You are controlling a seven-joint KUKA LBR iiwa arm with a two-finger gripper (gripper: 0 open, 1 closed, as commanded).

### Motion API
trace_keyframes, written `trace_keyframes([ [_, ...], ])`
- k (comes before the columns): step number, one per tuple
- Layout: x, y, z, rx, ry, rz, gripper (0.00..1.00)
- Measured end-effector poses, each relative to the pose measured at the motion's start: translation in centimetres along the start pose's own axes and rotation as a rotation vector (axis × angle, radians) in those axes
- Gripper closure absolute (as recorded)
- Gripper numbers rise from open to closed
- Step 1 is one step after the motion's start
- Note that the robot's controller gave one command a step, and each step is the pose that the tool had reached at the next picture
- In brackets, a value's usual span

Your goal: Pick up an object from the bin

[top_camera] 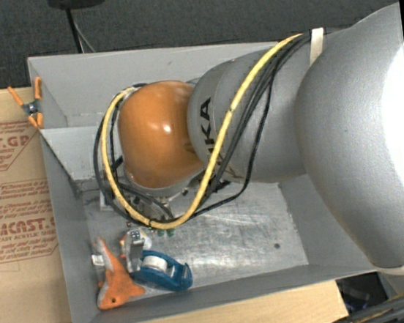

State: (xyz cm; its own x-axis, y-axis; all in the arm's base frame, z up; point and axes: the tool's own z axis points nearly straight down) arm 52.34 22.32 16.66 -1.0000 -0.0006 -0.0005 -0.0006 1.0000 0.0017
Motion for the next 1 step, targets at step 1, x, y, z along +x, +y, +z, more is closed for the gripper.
trace_keyframes([
  [1, 0.0, -0.01, 0.0, 0.0, 0.0, 0.0, 0.0],
])
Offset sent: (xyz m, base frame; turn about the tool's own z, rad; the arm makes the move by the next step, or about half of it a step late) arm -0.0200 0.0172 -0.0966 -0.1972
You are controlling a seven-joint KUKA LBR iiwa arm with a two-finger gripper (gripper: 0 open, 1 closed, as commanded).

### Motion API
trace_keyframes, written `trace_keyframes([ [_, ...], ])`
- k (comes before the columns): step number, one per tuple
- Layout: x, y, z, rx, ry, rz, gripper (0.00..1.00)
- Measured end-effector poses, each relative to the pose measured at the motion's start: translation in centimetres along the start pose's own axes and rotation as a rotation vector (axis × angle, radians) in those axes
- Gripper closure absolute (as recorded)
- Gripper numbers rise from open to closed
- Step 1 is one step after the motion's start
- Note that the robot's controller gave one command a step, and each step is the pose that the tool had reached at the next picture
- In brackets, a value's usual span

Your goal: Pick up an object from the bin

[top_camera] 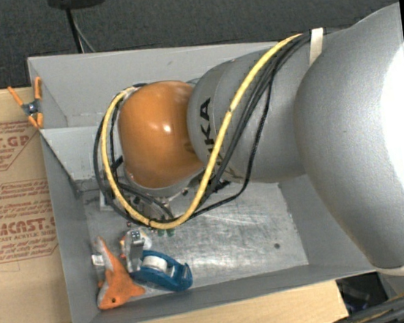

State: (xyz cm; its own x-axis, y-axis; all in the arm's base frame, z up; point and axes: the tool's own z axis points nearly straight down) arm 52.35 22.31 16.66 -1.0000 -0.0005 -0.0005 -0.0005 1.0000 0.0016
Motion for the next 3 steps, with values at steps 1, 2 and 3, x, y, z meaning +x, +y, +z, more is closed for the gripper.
trace_keyframes([
  [1, 1.7, 1.9, 9.0, -0.001, -0.004, -0.196, 1.0],
  [2, 1.7, 1.9, 9.0, -0.001, -0.004, -0.196, 1.0],
  [3, 1.2, 1.7, -3.7, 0.001, 0.001, -0.162, 1.0],
])
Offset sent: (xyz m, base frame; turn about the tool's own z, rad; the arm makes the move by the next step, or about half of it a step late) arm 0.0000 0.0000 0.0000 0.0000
